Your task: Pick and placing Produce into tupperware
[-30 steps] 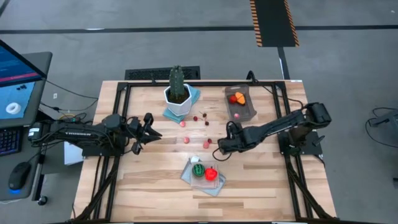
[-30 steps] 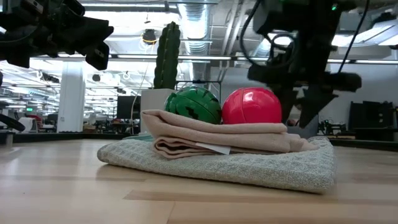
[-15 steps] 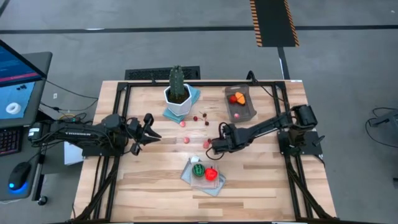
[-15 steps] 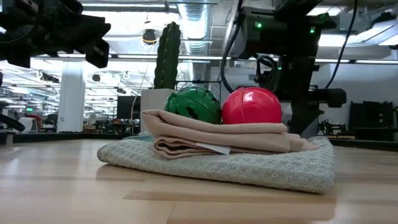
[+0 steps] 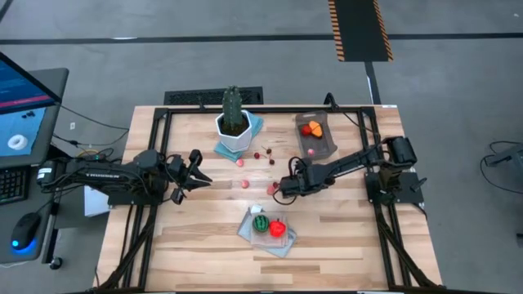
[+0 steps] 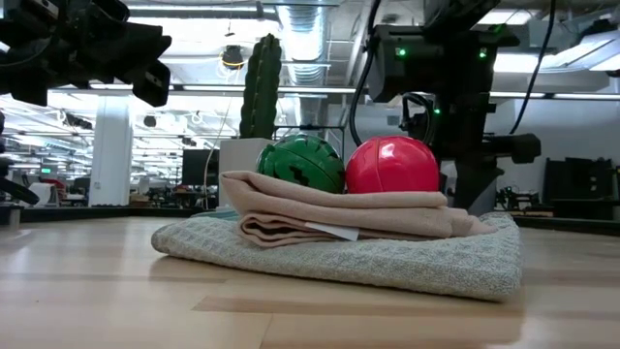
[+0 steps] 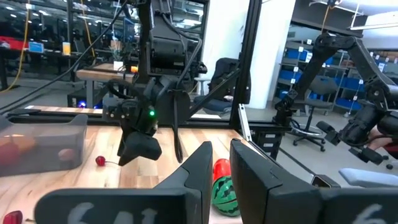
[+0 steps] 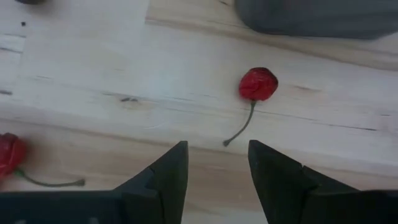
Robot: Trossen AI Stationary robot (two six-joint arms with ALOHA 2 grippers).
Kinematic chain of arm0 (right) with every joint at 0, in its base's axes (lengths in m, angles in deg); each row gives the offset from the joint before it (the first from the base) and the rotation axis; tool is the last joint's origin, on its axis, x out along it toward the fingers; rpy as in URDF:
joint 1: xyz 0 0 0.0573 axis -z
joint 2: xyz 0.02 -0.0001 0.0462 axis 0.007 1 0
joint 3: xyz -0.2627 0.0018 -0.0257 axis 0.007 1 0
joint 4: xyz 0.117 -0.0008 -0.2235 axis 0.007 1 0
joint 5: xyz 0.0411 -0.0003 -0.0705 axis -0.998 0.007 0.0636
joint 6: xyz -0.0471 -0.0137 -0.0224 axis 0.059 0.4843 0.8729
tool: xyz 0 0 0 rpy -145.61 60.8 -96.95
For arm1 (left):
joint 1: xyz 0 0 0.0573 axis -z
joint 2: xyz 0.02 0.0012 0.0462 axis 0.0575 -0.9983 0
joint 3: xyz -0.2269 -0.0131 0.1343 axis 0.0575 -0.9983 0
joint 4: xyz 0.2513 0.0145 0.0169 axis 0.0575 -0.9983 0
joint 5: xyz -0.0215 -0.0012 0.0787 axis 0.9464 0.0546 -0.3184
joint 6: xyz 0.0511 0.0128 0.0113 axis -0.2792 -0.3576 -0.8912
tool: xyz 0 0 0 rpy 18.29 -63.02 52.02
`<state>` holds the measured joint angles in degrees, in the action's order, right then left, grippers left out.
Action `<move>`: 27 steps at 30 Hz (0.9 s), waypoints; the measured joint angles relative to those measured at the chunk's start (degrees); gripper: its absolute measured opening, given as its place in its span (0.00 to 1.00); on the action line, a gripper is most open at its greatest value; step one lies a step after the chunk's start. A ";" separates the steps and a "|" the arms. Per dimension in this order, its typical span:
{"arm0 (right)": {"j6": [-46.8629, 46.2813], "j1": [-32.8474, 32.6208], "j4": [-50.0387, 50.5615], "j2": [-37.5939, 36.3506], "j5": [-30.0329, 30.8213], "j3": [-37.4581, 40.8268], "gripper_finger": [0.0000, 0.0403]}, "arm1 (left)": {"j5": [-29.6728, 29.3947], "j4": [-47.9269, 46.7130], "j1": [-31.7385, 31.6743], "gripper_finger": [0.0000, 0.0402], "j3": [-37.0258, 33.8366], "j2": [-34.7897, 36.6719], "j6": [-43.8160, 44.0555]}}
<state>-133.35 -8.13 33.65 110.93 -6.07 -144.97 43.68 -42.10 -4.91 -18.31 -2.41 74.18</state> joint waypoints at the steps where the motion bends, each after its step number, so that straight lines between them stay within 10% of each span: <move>1: 0.00 0.01 0.15 0.00 -0.04 0.00 0.47 | 0.02 0.00 0.00 0.11 0.00 0.02 0.02; 27: -3.36 0.78 -1.51 0.87 1.18 2.40 0.37 | 0.06 0.09 0.00 0.11 0.00 0.00 0.35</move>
<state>-136.71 -7.35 32.14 111.80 -4.88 -142.57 43.75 -42.01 -4.91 -18.31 -2.40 74.53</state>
